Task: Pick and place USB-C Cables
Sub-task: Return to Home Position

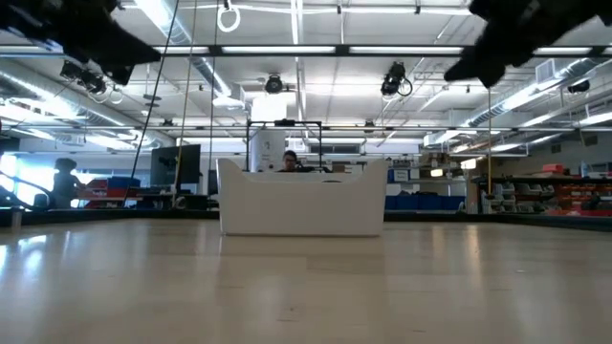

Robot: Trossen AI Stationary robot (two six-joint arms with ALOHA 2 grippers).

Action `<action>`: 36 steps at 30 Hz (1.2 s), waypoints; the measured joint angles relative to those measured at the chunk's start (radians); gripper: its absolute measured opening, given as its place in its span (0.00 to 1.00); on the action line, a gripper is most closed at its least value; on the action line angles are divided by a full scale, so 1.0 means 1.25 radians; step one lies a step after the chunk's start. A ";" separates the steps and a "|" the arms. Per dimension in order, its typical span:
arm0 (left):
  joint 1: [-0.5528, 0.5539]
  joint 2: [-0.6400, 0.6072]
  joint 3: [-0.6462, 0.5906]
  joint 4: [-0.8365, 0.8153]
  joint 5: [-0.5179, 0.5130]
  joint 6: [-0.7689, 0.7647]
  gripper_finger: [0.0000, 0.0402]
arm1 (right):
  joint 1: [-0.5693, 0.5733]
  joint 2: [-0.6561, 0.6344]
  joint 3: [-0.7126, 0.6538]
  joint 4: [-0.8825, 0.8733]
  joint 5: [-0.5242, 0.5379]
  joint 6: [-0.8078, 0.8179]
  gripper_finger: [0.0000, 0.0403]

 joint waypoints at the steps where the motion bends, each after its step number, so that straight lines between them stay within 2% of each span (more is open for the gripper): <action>1: 0.000 -0.017 -0.017 -0.001 0.000 0.000 0.01 | -0.005 -0.033 -0.037 0.018 0.000 0.001 0.00; 4: 0.000 -0.070 -0.072 0.012 0.000 -0.006 0.01 | -0.019 -0.140 -0.135 0.060 -0.010 0.008 0.00; 10: 0.000 -0.168 -0.155 0.056 0.001 -0.005 0.01 | -0.029 -0.342 -0.281 0.169 -0.086 0.014 0.00; 16: 0.000 -0.232 -0.201 0.057 0.006 0.003 0.01 | -0.029 -0.476 -0.378 0.208 -0.106 -0.004 0.00; 26: 0.000 -0.293 -0.246 0.045 0.030 -0.007 0.01 | -0.029 -0.576 -0.455 0.218 -0.140 -0.020 0.00; 30: -0.001 -0.299 -0.249 0.057 0.034 -0.006 0.01 | -0.028 -0.586 -0.474 0.267 -0.177 -0.042 0.01; 36: -0.004 -0.299 -0.250 0.064 0.036 0.009 0.01 | -0.028 -0.587 -0.489 0.303 -0.184 -0.076 0.01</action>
